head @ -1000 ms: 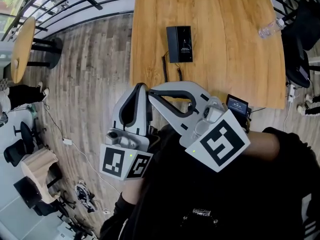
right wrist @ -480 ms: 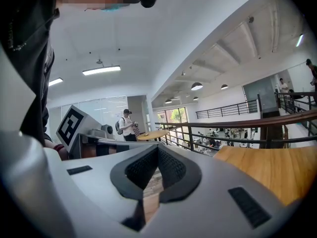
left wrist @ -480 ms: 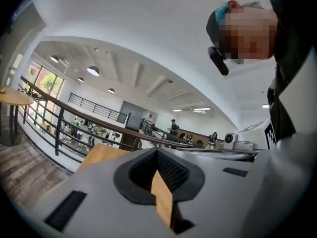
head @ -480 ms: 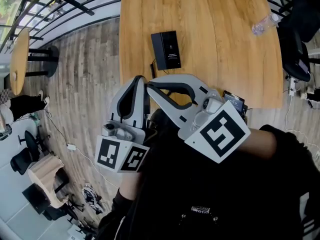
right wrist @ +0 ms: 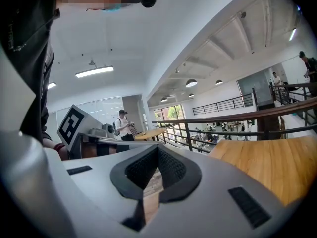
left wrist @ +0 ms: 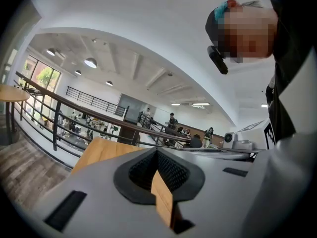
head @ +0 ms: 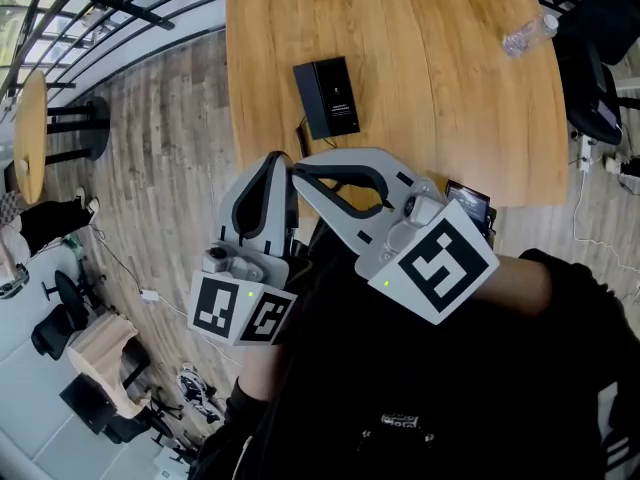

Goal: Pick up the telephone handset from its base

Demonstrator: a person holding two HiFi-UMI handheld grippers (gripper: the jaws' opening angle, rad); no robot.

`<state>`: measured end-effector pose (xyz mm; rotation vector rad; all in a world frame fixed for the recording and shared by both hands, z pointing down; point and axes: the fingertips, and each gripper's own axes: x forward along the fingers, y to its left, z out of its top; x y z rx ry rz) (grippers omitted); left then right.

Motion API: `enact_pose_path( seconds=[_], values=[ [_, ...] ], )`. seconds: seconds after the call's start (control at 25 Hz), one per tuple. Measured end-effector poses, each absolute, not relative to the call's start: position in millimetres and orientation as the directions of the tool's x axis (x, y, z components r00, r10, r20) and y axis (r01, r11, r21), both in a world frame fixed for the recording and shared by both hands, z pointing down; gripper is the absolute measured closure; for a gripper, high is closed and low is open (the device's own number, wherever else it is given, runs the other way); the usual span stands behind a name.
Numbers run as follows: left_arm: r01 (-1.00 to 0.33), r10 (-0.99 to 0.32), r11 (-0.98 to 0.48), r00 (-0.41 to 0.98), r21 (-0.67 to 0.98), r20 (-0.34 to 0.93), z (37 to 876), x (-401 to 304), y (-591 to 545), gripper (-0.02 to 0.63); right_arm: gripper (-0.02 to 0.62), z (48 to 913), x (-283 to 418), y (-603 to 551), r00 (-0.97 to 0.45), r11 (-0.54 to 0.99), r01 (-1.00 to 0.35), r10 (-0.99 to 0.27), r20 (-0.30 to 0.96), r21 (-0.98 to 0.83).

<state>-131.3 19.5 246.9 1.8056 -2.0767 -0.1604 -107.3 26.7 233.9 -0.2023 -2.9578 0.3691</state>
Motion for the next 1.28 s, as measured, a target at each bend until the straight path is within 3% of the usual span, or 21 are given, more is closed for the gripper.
enact_pose_path(
  seconds=[0.88, 1.28],
  values=[
    [-0.884, -0.966, -0.052, 0.162, 0.465, 0.201, 279, -161, -52, 0.607, 0.577, 265, -141, -40, -0.967, 0.951, -0.113, -0.039, 0.252, -0.287],
    [-0.794, -0.96, 0.004, 0.166, 0.608, 0.224, 333, -189, -53, 0.607, 0.577, 266, -143, -48, -0.954, 0.954, -0.152, -0.073, 0.29, -0.258]
  ],
)
